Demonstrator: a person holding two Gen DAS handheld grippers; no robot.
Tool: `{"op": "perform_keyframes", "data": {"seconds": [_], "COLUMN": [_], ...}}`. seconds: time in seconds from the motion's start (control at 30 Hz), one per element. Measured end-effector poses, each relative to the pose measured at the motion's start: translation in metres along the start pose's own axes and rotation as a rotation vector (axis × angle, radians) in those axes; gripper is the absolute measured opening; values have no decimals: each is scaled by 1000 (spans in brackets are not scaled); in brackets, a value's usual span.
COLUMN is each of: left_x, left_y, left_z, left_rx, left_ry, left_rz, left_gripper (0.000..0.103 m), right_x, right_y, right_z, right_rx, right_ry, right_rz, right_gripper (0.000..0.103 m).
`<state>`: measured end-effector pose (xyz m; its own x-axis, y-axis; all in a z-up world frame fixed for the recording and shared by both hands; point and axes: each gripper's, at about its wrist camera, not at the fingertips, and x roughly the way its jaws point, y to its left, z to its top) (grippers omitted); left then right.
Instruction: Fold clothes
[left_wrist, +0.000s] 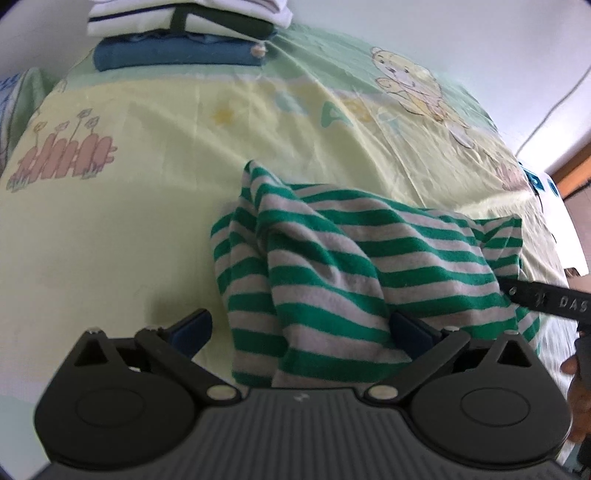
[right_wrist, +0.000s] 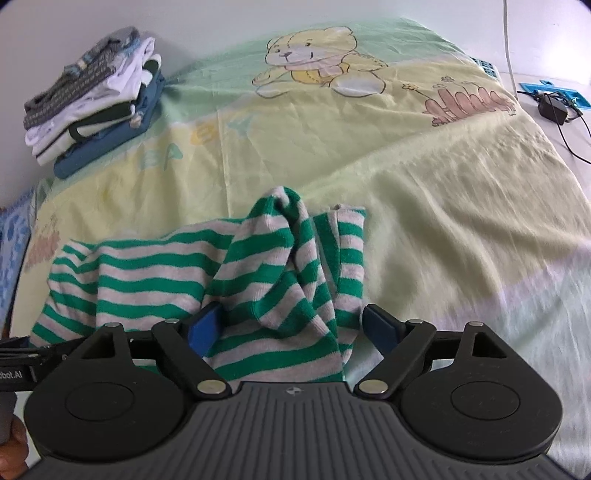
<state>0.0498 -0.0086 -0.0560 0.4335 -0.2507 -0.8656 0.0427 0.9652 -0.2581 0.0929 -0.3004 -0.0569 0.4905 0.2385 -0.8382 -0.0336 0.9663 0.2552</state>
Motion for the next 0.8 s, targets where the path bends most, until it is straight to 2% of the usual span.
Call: {"op": "perform_keyframes", "data": {"seconds": [0.17,0.27,0.43,0.57,0.63,0.8], "left_x": [-9,-9,-10,-9,-9,-17], "left_y": [8,10,13,16,20,30], "left_z": [5,4,2,3,4,2], "left_rx": [22,35,57,69,56,24], "left_ry": [5,7,12,20,19,10], "left_rz": [-51,-56,-63,-69,-83,-108], "left_gripper": [102,102,102,102,102,102], "right_x": [-23,-31,-24,-16,-12,-3], "right_y": [-18,-18,-11,-10,-7,-2], "right_z": [-4,-8,-20,-21,-16,-11], "right_rx": [85,90,61,54,49,46], "right_ry": [-85,-90,-67,-41,-20,19], "right_rz": [27,43,-11,0,-24,-20], "right_gripper": [81,82,82,82,85,86]}}
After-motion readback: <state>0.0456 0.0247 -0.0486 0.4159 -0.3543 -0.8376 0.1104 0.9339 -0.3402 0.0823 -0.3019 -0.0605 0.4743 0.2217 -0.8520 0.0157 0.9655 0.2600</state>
